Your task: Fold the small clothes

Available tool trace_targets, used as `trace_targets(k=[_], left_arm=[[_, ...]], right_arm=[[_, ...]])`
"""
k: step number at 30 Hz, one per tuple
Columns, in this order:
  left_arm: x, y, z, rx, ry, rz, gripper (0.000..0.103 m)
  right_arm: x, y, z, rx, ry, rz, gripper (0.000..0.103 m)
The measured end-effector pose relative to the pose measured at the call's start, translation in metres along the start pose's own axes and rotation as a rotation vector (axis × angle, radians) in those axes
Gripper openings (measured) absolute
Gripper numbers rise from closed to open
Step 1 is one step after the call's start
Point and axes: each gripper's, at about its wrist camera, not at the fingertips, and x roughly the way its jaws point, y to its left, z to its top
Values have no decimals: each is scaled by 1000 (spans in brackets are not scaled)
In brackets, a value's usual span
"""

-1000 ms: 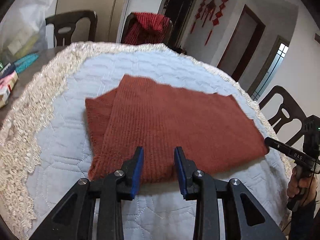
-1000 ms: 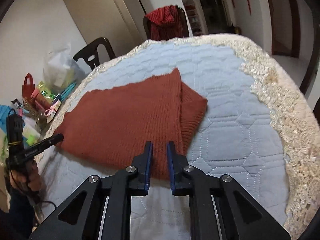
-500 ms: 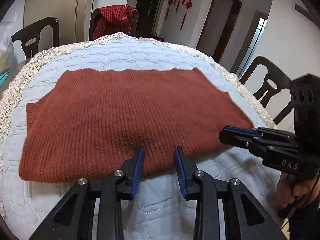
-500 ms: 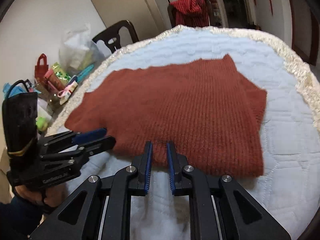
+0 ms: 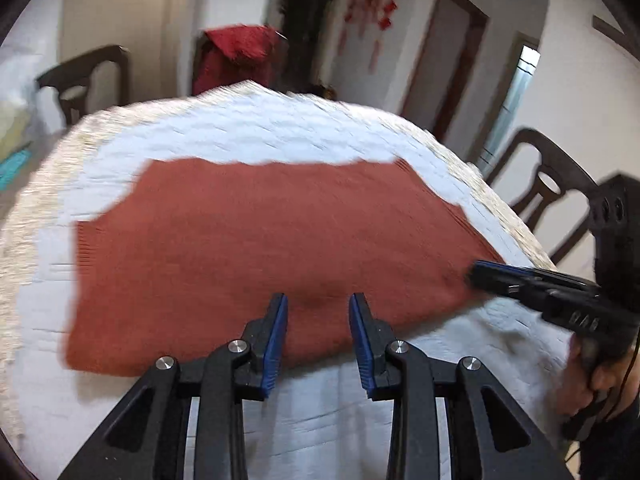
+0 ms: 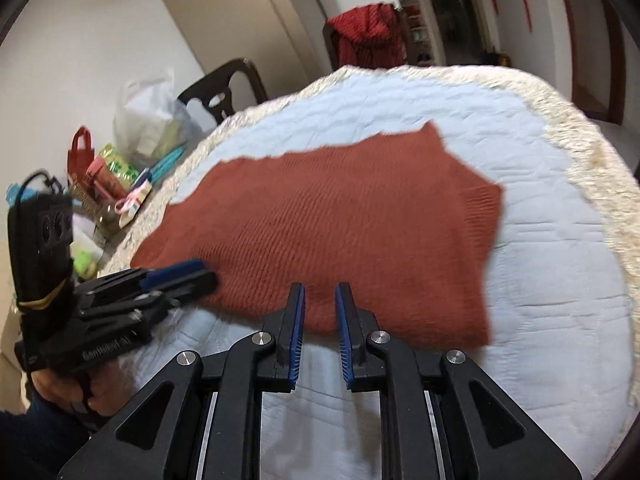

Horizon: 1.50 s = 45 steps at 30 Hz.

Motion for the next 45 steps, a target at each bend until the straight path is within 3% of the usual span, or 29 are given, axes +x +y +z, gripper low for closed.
trace_targets(k=[4,7,12,15,24,29,41,44,45], left_arm=[[-7,40,-6,-87,-4,100,34],[-9,54,-9,-134,12,86,34],[-31,54,-6,-112,-68,162,34],[-19,73,-13,-164,-14,220,34],[-13,77,-20,-187,12,208,34],[-18,86,-24,-239,4,165,34],[-40,85,-29,-306,-14,207,34],[-51,85,-36,-346,-40,200,44],[-53,86,-39,-356,-44,189,45]], right_arm=[[0,-27,-7,73,10,-71,16],[0,-38,-7,130,10,-25,16],[-14,-32,-6,121,-36,-9,16],[-14,-39,-8,125,-24,-66,16],[-11,-55,-13,185,-6,-10,16],[-10,-59,-14,188,1,5,16],[-33,-68,-28,230,-18,36,16],[-40,-71,-32,247,-20,45,22],[-42,-72,-34,256,-21,51,34]])
